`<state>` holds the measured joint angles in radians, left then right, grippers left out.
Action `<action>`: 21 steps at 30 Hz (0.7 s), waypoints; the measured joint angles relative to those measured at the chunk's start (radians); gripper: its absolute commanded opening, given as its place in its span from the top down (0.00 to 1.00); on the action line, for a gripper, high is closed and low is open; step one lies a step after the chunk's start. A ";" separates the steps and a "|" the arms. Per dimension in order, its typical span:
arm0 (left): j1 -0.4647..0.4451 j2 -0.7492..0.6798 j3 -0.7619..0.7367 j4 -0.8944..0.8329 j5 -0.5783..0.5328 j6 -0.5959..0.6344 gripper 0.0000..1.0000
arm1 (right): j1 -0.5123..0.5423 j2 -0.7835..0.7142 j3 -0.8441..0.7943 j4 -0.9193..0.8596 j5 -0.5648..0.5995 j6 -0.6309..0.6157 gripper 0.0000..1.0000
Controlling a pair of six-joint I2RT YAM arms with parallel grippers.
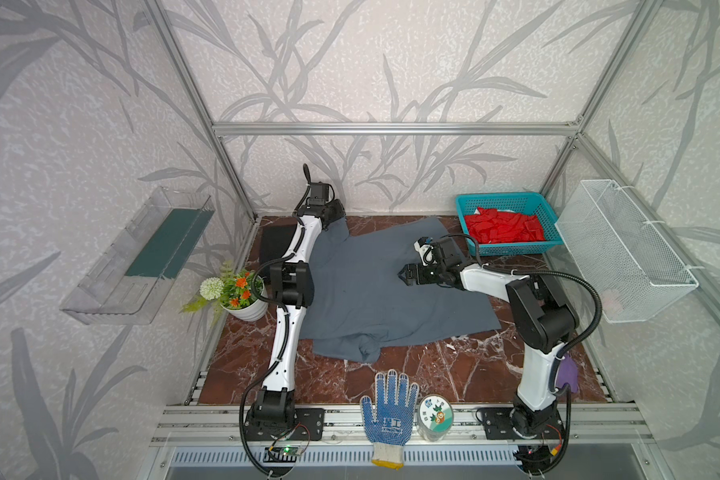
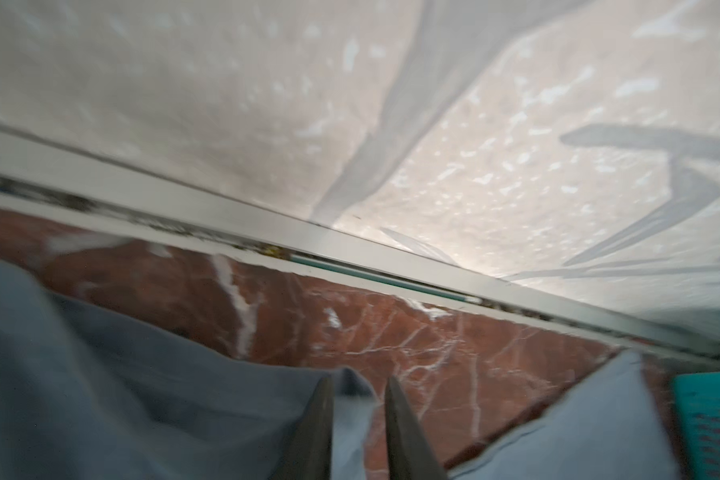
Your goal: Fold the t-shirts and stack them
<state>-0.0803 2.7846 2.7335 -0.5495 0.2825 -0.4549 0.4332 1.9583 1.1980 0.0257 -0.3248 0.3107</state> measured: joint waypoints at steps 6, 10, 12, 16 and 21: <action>-0.012 -0.215 -0.238 -0.050 -0.012 0.088 0.57 | 0.000 -0.023 -0.014 -0.002 0.004 0.019 0.03; -0.019 -0.557 -0.647 -0.085 -0.089 0.091 0.58 | 0.007 -0.063 -0.023 -0.056 0.045 0.019 0.03; -0.023 -0.742 -0.879 -0.083 -0.122 0.077 0.58 | 0.008 -0.080 -0.021 -0.100 0.069 0.013 0.03; -0.031 -0.986 -1.246 -0.108 -0.163 0.040 0.58 | 0.010 -0.084 -0.006 -0.201 0.093 -0.008 0.03; -0.045 -1.076 -1.557 -0.144 -0.184 -0.015 0.58 | 0.010 -0.085 -0.014 -0.282 0.096 -0.019 0.03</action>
<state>-0.1249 1.7088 1.1763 -0.6937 0.0986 -0.4702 0.4431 1.8732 1.1839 -0.2558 -0.2291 0.2916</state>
